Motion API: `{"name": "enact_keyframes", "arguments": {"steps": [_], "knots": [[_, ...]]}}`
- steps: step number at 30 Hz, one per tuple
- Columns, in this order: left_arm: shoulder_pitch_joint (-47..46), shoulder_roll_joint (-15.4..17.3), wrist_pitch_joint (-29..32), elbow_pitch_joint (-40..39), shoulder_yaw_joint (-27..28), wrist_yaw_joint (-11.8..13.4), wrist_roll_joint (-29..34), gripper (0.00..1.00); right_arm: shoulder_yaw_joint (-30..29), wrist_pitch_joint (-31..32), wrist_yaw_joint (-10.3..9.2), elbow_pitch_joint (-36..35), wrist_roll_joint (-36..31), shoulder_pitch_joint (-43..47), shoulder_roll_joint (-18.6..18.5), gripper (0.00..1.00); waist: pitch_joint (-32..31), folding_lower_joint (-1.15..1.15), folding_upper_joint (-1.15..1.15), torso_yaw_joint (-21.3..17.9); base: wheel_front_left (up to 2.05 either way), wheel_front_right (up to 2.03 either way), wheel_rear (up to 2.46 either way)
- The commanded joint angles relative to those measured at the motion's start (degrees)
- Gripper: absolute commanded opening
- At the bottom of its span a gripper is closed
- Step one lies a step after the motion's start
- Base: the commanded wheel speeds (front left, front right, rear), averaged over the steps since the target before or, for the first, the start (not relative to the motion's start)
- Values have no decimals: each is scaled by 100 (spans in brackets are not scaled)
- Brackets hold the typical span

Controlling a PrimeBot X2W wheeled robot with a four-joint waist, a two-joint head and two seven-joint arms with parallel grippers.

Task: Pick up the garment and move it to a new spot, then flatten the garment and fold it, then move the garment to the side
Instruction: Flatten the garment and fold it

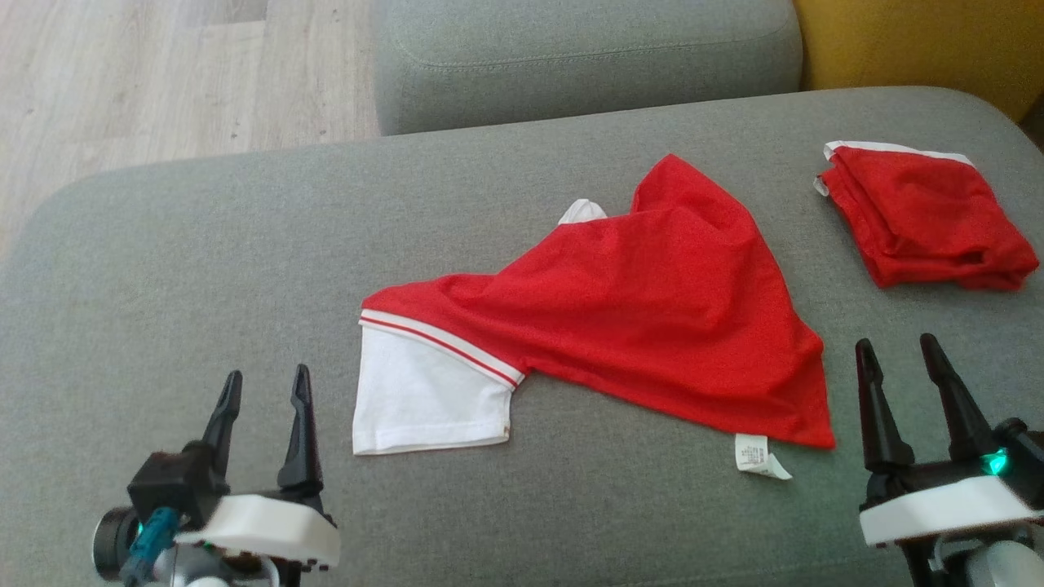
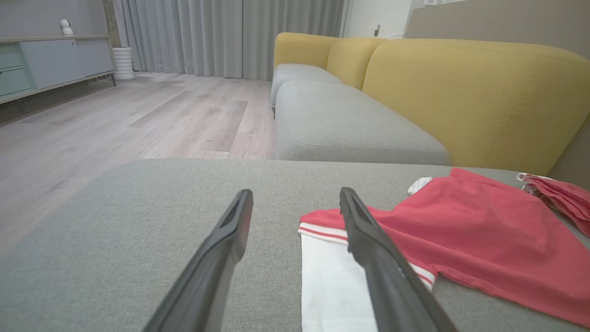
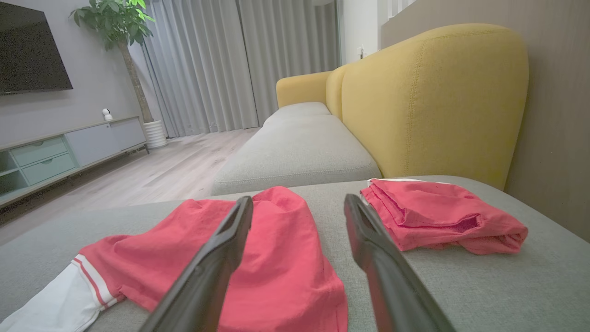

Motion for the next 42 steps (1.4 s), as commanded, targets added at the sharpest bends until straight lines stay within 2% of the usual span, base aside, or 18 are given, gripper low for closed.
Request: {"name": "enact_keyframes", "arguments": {"steps": [1,10,12,14,19,21,24,31,42], "knots": [[-242,-13,-68,-94,364,-99,102,100,89,-67,-4,-135,-29,-192,-116,100,2,0,0,-3,0,0,0],[-212,-328,-68,169,647,-522,363,100,-18,44,-4,-42,30,-241,-169,100,41,0,0,-33,0,0,0],[-218,-301,175,399,572,-551,324,100,-41,207,-4,12,58,-263,-170,100,59,0,0,-40,0,0,0],[-325,-288,535,516,515,-519,294,100,-60,595,-4,125,165,-322,-158,100,110,0,0,-46,0,0,0],[-703,-200,1902,649,247,-548,141,100,-151,2000,-4,606,270,-599,-129,100,257,0,0,-20,0,0,0],[-781,-201,2102,641,215,-544,112,100,-166,2217,-4,678,266,-666,-110,100,294,0,0,-18,0,0,0],[-1041,-233,2669,721,51,-591,41,100,-184,2956,-4,914,332,-865,26,100,457,0,0,6,0,0,0],[-1347,-439,2926,1364,-97,-712,-102,100,-240,3563,-4,1158,257,-984,212,100,671,0,0,14,0,0,0],[-1670,-585,2832,2008,-150,-866,-194,100,-245,3515,-4,1317,287,-1125,335,100,827,0,0,-63,0,0,0]]}}
